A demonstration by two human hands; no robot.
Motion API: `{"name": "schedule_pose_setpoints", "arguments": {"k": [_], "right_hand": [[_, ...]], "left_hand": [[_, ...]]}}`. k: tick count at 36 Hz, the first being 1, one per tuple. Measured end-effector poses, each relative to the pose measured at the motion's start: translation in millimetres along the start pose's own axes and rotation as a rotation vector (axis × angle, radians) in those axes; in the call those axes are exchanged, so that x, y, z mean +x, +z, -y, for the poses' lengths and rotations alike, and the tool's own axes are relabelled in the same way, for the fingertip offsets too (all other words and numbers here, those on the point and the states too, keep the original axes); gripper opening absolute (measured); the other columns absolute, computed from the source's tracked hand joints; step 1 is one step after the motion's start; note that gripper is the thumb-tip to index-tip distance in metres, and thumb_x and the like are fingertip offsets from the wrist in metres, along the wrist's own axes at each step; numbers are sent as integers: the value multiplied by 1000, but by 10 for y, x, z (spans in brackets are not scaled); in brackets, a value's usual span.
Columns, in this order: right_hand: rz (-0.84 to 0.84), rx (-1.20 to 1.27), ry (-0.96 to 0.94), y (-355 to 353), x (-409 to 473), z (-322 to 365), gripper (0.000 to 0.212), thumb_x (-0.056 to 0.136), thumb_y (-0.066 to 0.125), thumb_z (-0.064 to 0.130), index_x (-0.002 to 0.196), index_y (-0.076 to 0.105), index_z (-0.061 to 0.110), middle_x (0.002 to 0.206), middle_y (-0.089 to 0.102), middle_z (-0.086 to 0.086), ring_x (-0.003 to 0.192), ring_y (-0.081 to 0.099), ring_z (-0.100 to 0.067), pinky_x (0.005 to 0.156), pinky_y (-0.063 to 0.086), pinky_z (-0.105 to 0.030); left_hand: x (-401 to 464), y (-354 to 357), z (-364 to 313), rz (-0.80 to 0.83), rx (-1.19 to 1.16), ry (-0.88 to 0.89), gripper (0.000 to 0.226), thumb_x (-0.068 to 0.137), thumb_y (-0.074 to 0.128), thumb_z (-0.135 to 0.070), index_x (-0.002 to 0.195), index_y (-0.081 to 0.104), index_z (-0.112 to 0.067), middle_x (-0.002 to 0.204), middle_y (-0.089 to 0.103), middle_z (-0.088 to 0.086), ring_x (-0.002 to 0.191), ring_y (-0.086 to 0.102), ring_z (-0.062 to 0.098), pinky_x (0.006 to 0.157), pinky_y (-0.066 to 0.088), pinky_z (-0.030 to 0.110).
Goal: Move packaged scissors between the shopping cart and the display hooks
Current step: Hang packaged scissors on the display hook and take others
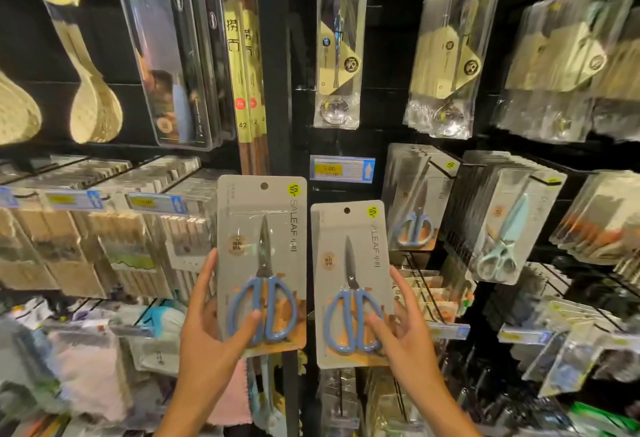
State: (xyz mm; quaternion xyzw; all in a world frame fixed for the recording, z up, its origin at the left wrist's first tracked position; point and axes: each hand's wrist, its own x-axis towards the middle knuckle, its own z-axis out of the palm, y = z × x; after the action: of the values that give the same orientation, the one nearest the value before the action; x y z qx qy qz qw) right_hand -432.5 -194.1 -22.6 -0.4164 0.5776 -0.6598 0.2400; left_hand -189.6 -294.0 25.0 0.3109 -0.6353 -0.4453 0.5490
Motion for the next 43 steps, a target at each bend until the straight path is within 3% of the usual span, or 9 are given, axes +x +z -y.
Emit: {"name": "schedule_pose_setpoints", "arguments": {"k": [5, 9, 14, 17, 19, 24, 28, 36, 43], "right_hand": [[6, 1, -22, 74, 106, -9, 74, 92, 69, 25, 145, 32, 60, 158, 39, 14, 145, 41, -21, 107, 46, -59], [-6, -5, -63, 146, 167, 45, 72, 95, 67, 17, 144, 35, 58, 152, 46, 18, 135, 52, -6, 107, 51, -36], [5, -35, -94, 170, 276, 69, 73, 96, 67, 18, 147, 32, 56, 158, 39, 15, 141, 46, -17, 110, 47, -48], [7, 8, -117, 185, 333, 135, 73, 97, 64, 9, 150, 33, 47, 151, 48, 13, 121, 62, -6, 91, 57, -25], [12, 16, -135, 190, 383, 175, 72, 97, 64, 6, 151, 32, 41, 149, 52, 12, 122, 62, -4, 88, 56, -19], [10, -7, -135, 219, 492, 252, 72, 98, 64, 10, 152, 30, 43, 144, 58, 7, 125, 61, -11, 100, 55, -37], [16, -9, -113, 234, 530, 270, 73, 98, 64, 10, 154, 28, 40, 133, 66, 10, 118, 66, -14, 98, 57, -46], [-7, 4, -97, 241, 532, 232, 72, 97, 65, 13, 152, 30, 44, 139, 62, 8, 121, 65, -15, 95, 57, -52], [-8, 40, -92, 241, 540, 249, 72, 95, 65, 11, 153, 32, 36, 136, 65, 4, 123, 64, -16, 100, 54, -50]], "left_hand": [[57, -18, 54, 7, -19, -2, 91, 83, 76, -11, 146, 32, -61, 156, 39, -22, 143, 44, 20, 113, 40, 58], [104, -40, 67, 14, -18, -9, 91, 83, 76, -10, 146, 33, -61, 156, 39, -24, 143, 44, 17, 113, 40, 57], [140, -56, 87, 21, -15, -5, 92, 83, 76, -10, 146, 32, -61, 157, 39, -22, 145, 41, 18, 115, 36, 58], [136, -36, 60, 18, -40, 1, 92, 81, 75, -9, 146, 33, -60, 155, 39, -26, 143, 44, 13, 115, 39, 55], [137, -25, 45, 19, -48, 1, 93, 80, 75, -8, 145, 34, -61, 154, 40, -27, 143, 44, 12, 115, 39, 55], [149, -16, 36, 15, -52, -3, 94, 78, 76, -10, 145, 34, -61, 153, 42, -26, 141, 46, 11, 113, 41, 55], [156, -17, 41, 16, -54, -1, 94, 79, 76, -9, 145, 34, -61, 152, 43, -25, 140, 48, 13, 112, 42, 57], [159, -11, 51, 22, -29, 17, 94, 79, 76, -11, 147, 32, -60, 154, 40, -26, 142, 46, 16, 113, 41, 58], [177, -32, 56, 26, 42, 53, 94, 82, 76, -12, 150, 29, -56, 155, 32, -33, 146, 38, 15, 115, 37, 58]]}}
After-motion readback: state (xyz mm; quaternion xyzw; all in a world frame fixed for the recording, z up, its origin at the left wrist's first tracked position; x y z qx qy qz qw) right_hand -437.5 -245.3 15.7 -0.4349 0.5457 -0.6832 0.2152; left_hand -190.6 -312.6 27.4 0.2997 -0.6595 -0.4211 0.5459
